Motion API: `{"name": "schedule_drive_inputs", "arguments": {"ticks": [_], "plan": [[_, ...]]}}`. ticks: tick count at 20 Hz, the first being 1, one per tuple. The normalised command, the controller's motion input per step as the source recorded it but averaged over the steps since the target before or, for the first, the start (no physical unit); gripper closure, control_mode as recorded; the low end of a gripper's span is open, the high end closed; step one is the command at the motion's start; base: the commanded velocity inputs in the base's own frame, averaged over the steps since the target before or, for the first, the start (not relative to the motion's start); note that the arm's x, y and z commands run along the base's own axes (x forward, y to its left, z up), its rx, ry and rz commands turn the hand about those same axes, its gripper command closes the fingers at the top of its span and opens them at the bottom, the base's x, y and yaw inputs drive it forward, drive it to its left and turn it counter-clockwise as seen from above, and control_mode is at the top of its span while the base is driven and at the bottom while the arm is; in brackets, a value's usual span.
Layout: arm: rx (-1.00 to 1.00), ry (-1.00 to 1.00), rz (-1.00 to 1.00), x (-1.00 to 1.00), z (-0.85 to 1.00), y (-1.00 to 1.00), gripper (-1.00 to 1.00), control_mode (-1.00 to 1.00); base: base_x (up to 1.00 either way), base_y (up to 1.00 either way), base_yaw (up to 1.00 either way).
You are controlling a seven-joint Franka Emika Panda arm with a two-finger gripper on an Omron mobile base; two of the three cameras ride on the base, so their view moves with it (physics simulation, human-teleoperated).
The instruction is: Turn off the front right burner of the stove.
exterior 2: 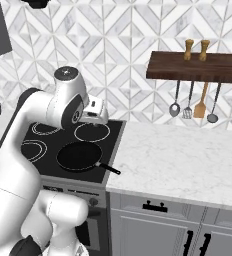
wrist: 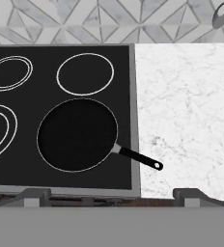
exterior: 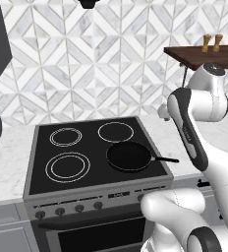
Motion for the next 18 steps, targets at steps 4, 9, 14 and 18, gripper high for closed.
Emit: {"name": "schedule_drive_inputs", "arguments": {"ticks": [4, 9, 14, 18], "plan": [[0.00, 0.02, 0.02, -0.10, -0.06, 0.23, -1.00, -1.00, 0.00, 0.00, 0.00], [-0.08, 0.09, 0.10, -0.25, -0.47, 0.99, -1.00, -1.00, 0.00, 0.00, 0.00], [-0.13, 0.09, 0.12, -0.28, -0.64, 1.00, -1.00, -1.00, 0.00, 0.00, 0.00], [-0.14, 0.02, 0.14, -0.48, -0.72, 1.00, -1.00, -1.00, 0.00, 0.00, 0.00]]}}
